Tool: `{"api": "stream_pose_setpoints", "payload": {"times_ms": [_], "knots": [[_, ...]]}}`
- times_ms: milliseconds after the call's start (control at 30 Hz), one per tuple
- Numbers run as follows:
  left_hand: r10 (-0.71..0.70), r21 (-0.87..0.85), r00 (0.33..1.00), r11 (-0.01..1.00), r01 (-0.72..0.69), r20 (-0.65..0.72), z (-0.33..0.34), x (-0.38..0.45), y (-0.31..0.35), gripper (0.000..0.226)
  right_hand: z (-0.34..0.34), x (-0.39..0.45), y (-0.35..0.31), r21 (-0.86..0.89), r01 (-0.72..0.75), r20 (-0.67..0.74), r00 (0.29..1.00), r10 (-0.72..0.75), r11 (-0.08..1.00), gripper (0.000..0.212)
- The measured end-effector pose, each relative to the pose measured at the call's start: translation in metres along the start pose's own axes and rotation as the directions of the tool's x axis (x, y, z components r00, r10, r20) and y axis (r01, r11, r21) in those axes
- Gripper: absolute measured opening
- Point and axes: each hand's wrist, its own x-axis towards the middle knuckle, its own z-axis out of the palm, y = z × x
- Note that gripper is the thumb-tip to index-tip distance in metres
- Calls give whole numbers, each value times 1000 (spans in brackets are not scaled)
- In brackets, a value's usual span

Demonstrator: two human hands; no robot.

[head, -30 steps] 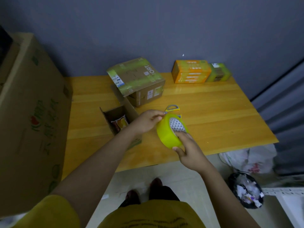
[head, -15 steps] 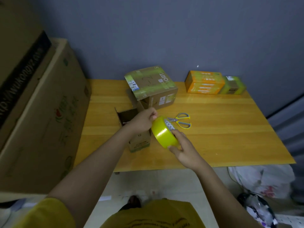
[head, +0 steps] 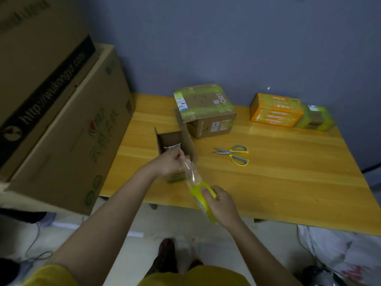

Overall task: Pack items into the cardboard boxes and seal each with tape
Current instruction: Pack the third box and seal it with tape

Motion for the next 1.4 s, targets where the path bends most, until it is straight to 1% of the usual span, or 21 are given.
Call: {"api": "stream_pose_setpoints", "payload": {"times_ms": [33,100,133,200,333,400,433,500,533,600,800,900,967,1100,1267,1400], "knots": [[-12,18,1000,1000,11,13,-2,-3,-4,10,8,0,0,22,-14,8,1000,14,1000,30],[-5,115,1000,993,2,23,-4,-7,-10,11,22,-1,1,54,-26,27,999,25,998,32],[0,167,1000,986,-2,10,-4,-6,-13,9,30,-1,1,70,-44,37,998,41,997,34],[3,217,999,976,7,-43,0,-4,-18,5,44,0,0,126,-94,49,995,89,988,37],[3,186,980,982,34,-197,8,2,-28,6,63,5,-5,243,-166,14,986,168,956,39],[13,172,976,985,25,-216,9,5,-31,6,68,9,-6,266,-168,-28,983,182,949,39],[18,164,978,986,17,-208,7,7,-32,13,70,10,-6,269,-168,-46,981,187,948,38],[5,143,984,990,20,-177,1,12,-33,42,75,13,-8,276,-168,-76,978,196,946,37],[0,156,988,988,25,-156,-1,15,-33,53,78,15,-8,274,-167,-88,976,197,947,38],[9,221,993,975,18,-119,-2,19,-34,58,83,14,-8,278,-170,-111,972,208,945,41],[136,330,986,939,-97,-97,-4,28,-37,47,91,14,-14,281,-170,-173,959,224,945,42],[142,403,987,910,-100,-76,-5,37,-45,28,94,19,-18,284,-172,-198,952,233,943,41],[123,421,990,903,-85,-66,-6,43,-49,22,96,22,-20,288,-192,-204,945,256,938,40],[115,450,993,888,-91,-26,-9,49,-49,23,97,25,-23,322,-192,-225,936,272,927,42],[67,495,994,863,-99,83,-14,57,-50,23,97,29,-24,281,-205,-225,936,272,938,41],[28,522,987,846,-107,157,-19,61,-44,26,98,33,-24,268,-219,-228,932,283,938,42]]}}
